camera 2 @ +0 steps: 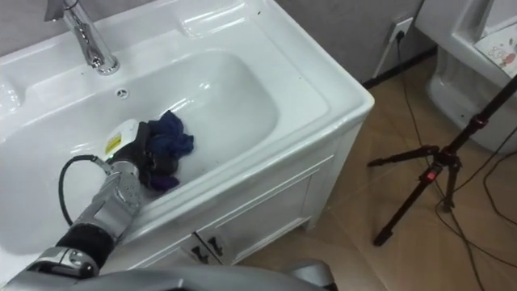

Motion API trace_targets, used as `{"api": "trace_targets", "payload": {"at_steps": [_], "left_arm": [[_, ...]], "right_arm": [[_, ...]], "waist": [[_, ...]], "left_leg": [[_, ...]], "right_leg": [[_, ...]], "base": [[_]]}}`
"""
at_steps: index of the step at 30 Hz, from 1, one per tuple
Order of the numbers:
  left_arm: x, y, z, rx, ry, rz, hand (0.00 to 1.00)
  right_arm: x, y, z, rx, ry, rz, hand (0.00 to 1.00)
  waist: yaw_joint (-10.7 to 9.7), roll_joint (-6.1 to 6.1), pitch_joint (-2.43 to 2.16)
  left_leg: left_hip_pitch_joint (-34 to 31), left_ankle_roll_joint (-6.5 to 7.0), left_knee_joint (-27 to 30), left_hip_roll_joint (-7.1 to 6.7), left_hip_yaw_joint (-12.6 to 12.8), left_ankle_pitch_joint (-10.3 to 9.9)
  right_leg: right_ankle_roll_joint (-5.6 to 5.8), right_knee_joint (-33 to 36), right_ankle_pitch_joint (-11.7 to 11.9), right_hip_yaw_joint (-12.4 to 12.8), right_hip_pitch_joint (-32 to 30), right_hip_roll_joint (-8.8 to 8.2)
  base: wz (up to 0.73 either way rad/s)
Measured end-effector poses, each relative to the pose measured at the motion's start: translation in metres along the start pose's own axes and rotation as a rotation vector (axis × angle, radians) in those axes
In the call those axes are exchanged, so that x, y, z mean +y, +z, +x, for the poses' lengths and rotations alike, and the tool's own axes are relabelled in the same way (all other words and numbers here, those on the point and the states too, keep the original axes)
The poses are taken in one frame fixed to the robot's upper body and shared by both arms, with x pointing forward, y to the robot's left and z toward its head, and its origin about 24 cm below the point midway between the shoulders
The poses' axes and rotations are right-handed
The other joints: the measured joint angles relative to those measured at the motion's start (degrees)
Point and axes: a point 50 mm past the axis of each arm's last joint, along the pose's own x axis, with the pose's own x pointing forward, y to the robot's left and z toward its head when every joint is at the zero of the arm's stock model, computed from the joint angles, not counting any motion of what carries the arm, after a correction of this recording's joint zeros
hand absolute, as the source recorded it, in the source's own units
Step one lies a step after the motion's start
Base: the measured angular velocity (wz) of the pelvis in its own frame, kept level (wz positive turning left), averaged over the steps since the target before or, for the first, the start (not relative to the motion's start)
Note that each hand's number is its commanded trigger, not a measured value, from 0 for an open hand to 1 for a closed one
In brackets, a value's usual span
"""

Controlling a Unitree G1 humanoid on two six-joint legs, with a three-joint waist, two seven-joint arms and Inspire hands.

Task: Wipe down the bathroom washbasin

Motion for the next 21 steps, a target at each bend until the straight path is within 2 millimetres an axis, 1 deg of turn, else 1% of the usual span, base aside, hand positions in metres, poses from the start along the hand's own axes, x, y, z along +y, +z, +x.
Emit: {"api": "trace_targets", "payload": {"at_steps": [1, 2, 3, 5, 7, 9, 10, 11, 12, 13, 16, 17, 18, 19, 20, 21], "left_arm": [[0.001, -0.002, 0.000, 0.001, 0.003, 0.013, 1.00], [0.002, -0.007, 0.001, 0.012, 0.011, 0.032, 1.00], [0.004, -0.013, 0.001, 0.025, 0.020, 0.058, 1.00], [0.006, -0.020, 0.001, 0.035, 0.037, 0.114, 1.00], [0.008, -0.025, 0.002, 0.044, 0.051, 0.155, 1.00], [0.010, -0.032, 0.000, 0.055, 0.061, 0.189, 1.00], [0.010, -0.033, 0.000, 0.060, 0.064, 0.193, 1.00], [0.010, -0.036, -0.001, 0.069, 0.068, 0.196, 1.00], [0.011, -0.040, -0.002, 0.079, 0.076, 0.200, 1.00], [0.012, -0.043, -0.003, 0.080, 0.082, 0.207, 1.00], [0.023, -0.052, -0.005, 0.084, 0.119, 0.225, 1.00], [0.028, -0.053, -0.005, 0.076, 0.129, 0.239, 1.00], [0.033, -0.055, -0.006, 0.072, 0.138, 0.249, 1.00], [0.035, -0.056, -0.007, 0.071, 0.144, 0.254, 1.00], [0.040, -0.056, -0.006, 0.069, 0.156, 0.257, 1.00], [0.045, -0.056, -0.006, 0.062, 0.161, 0.260, 1.00]], "right_arm": [[0.000, 0.000, 0.000, 0.002, -0.001, -0.001, 0.00], [-0.001, 0.000, 0.000, 0.000, -0.003, 0.004, 0.00], [-0.003, 0.002, -0.001, -0.007, -0.007, 0.006, 0.00], [-0.007, 0.008, -0.002, -0.023, -0.013, -0.001, 0.00], [-0.010, 0.014, -0.004, -0.042, -0.021, 0.003, 0.00], [-0.018, 0.022, -0.007, -0.067, -0.038, 0.004, 0.00], [-0.020, 0.023, -0.007, -0.076, -0.043, 0.003, 0.00], [-0.021, 0.025, -0.008, -0.089, -0.054, 0.001, 0.00], [-0.022, 0.026, -0.008, -0.102, -0.055, 0.010, 0.00], [-0.023, 0.027, -0.008, -0.109, -0.055, 0.018, 0.00], [-0.025, 0.032, -0.010, -0.138, -0.055, 0.046, 0.00], [-0.029, 0.034, -0.011, -0.154, -0.060, 0.062, 0.00], [-0.033, 0.036, -0.012, -0.170, -0.066, 0.086, 0.00], [-0.035, 0.037, -0.013, -0.178, -0.071, 0.095, 0.00], [-0.038, 0.035, -0.013, -0.178, -0.083, 0.103, 0.00], [-0.040, 0.035, -0.014, -0.178, -0.091, 0.110, 0.00]], "waist": [[0.4, 0.07, -0.05], [0.7, 0.23, -0.24], [0.8, 0.31, -0.30], [1.3, 0.56, -0.41], [1.8, 0.82, -0.41], [2.7, 1.64, -0.60], [3.0, 1.87, -0.63], [3.7, 2.28, -0.67], [3.8, 2.65, -0.73], [3.8, 2.84, -0.69], [4.8, 3.61, -0.61], [5.3, 3.83, -0.71], [5.4, 4.44, -0.83], [5.4, 4.67, -0.76], [5.3, 5.14, -0.78], [5.4, 5.34, -0.71]], "left_leg": [[0.0, 0.00, 0.0, 0.10, 0.0, 0.0], [0.0, -0.01, 0.0, 0.26, 0.0, 0.0], [0.2, -0.02, 0.1, 0.39, -0.1, 0.0], [0.2, -0.03, 0.1, 0.55, -0.2, 0.0], [0.2, -0.03, 0.1, 0.63, -0.3, 0.0], [0.2, -0.04, 0.1, 0.64, -0.3, 0.0], [0.3, -0.04, 0.1, 0.63, -0.4, 0.0], [0.2, -0.04, 0.1, 0.63, -0.7, 0.0], [0.0, -0.04, 0.2, 0.63, -1.5, 0.0], [-0.1, -0.04, 0.2, 0.63, -1.7, 0.0], [-0.7, -0.04, 1.0, 0.66, -2.6, 0.0], [-1.3, -0.04, 1.0, 0.67, -3.1, 0.0], [-2.1, -0.04, 1.0, 0.72, -3.4, 0.0], [-2.3, -0.04, 1.0, 0.73, -3.8, 0.0], [-2.7, -0.05, 1.0, 0.74, -5.1, 0.0], [-3.1, -0.06, 1.1, 0.74, -5.7, 0.0]], "right_leg": [[-0.09, 0.0, 0.1, 0.0, 0.0, 0.11], [-0.31, -0.1, 0.2, 0.1, 0.2, 0.29], [-0.45, -0.1, 0.3, 0.0, 0.1, 0.43], [-0.64, -0.1, 0.4, 0.0, 0.1, 0.57], [-0.70, -0.2, 0.4, 0.0, 0.4, 0.66], [-0.72, -0.3, 0.5, 0.0, 0.3, 0.69], [-0.72, -0.3, 0.5, 0.0, 0.3, 0.68], [-0.73, -0.2, 0.5, -0.2, 0.4, 0.64], [-0.75, -0.2, 0.4, -0.6, 0.5, 0.56], [-0.79, -0.2, 0.4, -0.7, 0.4, 0.55], [-0.98, -0.3, 0.3, -1.5, 0.3, 0.32], [-1.01, -0.3, 0.3, -1.8, -0.2, 0.30], [-1.05, -0.3, 0.3, -2.3, -0.5, 0.26], [-1.09, -0.3, 0.3, -2.8, -0.5, 0.20], [-1.12, -0.3, 0.3, -3.5, -0.5, 0.12], [-1.15, -0.3, 0.3, -4.3, -0.5, 0.00]], "base": [[-0.05], [-0.06], [-0.05], [-0.06], [-0.02], [0.00], [0.00], [0.11], [0.15], [0.14], [0.06], [0.14], [0.17], [0.27], [0.34], [0.35]]}}
